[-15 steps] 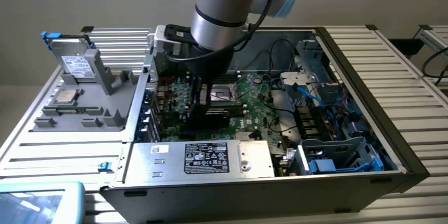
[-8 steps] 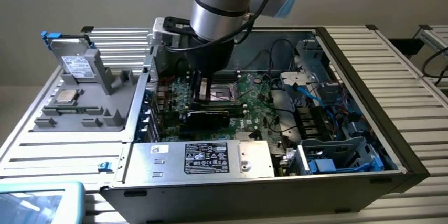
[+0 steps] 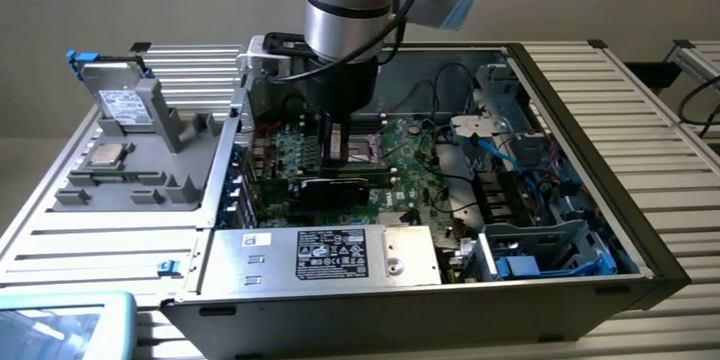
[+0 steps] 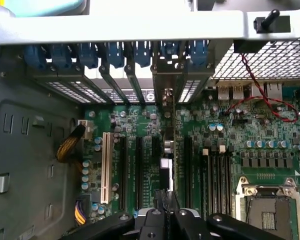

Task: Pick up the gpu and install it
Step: 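Insert the gpu into the slot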

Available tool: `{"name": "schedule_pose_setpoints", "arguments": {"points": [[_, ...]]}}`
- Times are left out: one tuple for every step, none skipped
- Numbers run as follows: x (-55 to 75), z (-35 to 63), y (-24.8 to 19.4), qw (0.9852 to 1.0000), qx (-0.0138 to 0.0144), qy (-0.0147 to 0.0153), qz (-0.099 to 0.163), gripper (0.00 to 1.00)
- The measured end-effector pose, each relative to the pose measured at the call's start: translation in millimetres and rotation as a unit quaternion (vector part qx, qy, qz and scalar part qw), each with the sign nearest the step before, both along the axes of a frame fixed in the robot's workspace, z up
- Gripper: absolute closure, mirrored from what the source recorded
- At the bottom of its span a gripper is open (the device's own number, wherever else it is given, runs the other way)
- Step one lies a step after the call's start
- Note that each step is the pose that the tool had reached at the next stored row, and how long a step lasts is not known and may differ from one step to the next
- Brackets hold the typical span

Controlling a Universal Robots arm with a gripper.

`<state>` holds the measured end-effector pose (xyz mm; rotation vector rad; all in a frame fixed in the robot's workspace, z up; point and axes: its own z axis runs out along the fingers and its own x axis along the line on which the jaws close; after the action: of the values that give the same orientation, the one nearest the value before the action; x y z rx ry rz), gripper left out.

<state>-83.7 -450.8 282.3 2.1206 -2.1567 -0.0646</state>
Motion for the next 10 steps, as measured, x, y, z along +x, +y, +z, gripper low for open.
{"name": "schedule_pose_setpoints", "arguments": {"points": [[0.0,-0.9,2.3,1.0,-0.0002,-0.002,0.0,0.88],[0.0,-1.8,3.8,1.0,-0.0002,-0.0027,0.0,0.88],[0.1,-1.9,3.8,1.0,-0.0002,-0.0028,0.0,0.88],[0.0,-1.9,3.7,1.0,-0.0003,-0.0027,0.0,0.88],[0.0,-2.0,3.7,1.0,-0.0003,-0.0027,0.0,0.88],[0.1,-2.2,3.8,1.0,-0.0003,-0.0028,0.001,0.88],[0.1,-2.4,3.8,1.0,-0.0002,-0.0028,0.001,0.88],[0.0,-2.6,3.8,1.0,-0.0002,-0.0028,0.001,0.88],[0.0,-2.8,3.8,1.0,-0.0002,-0.0028,0.001,0.88],[0.0,-2.9,3.8,1.0,-0.0002,-0.0028,0.001,0.88]]}}
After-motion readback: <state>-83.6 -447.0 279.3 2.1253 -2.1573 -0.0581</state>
